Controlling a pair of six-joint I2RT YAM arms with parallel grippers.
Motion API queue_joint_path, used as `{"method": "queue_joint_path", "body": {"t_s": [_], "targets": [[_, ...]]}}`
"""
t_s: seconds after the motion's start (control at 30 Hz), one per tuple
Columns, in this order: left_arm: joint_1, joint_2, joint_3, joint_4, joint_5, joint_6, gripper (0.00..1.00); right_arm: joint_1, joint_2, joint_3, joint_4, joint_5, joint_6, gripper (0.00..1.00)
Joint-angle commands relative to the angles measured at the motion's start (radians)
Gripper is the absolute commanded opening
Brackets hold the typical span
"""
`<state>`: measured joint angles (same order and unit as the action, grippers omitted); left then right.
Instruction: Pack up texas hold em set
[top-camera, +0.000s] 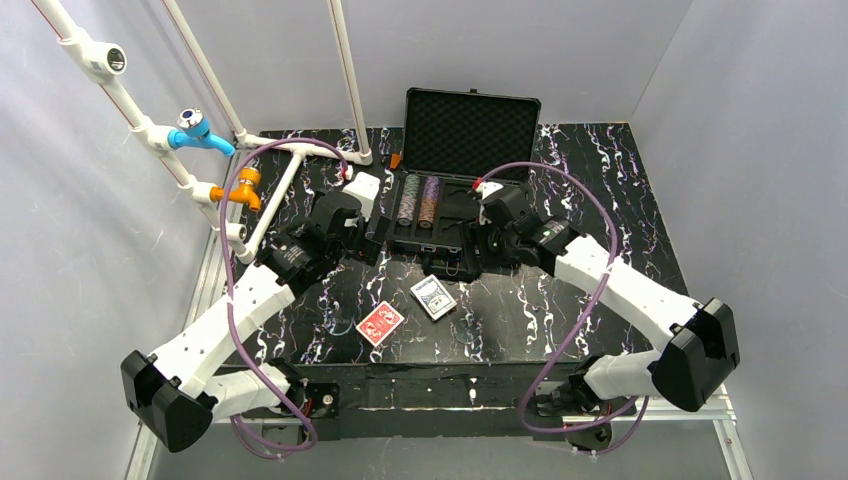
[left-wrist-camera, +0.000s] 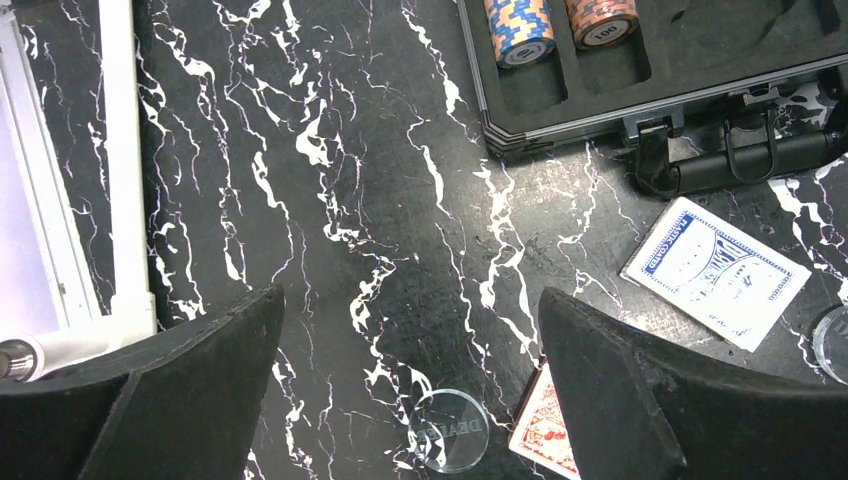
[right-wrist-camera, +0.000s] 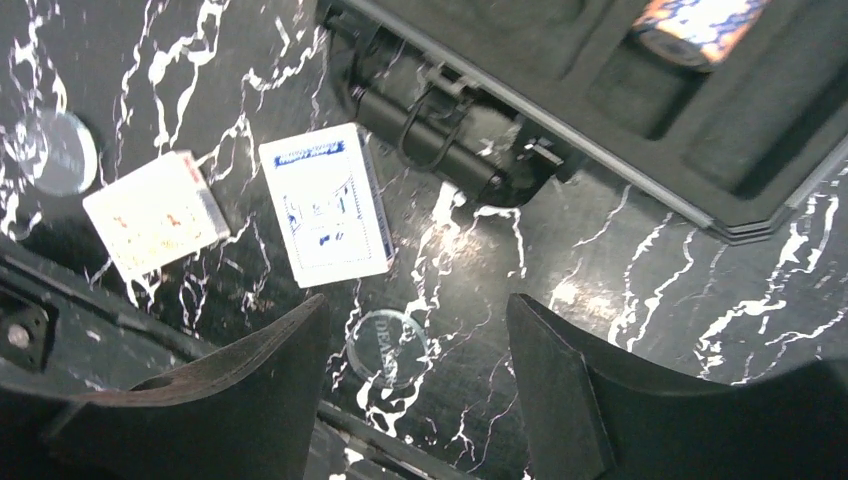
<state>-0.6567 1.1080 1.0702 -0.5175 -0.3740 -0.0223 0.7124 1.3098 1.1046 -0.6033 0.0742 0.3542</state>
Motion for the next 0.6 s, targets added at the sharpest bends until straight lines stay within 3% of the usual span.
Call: {"method": "queue_joint_path", "body": {"t_s": [0.0,0.2,0.33,0.57], "targets": [[-0.005,-0.059,-0.016,-0.01,-0.037,-0.016,0.98,0.076,-0.001,-0.017,0.04,-0.016,-0.057,0.73],[-0.005,-0.108,-0.015,-0.054,-0.048,-0.044,0.98,0.161,0.037,-0.035,0.093,-0.013,-0.13,0.77],[-0.005,-0.145,-0.046,-0.059,-0.058,-0.042,0.98,0.178,0.058,-0.059,0.139,-0.029,-0.171,0.83],[-0.005,-0.153,-0.096,-0.053,-0.077,-0.063,0.98,0.192,0.13,-0.04,0.163,-0.032,-0.237,0.85]]}}
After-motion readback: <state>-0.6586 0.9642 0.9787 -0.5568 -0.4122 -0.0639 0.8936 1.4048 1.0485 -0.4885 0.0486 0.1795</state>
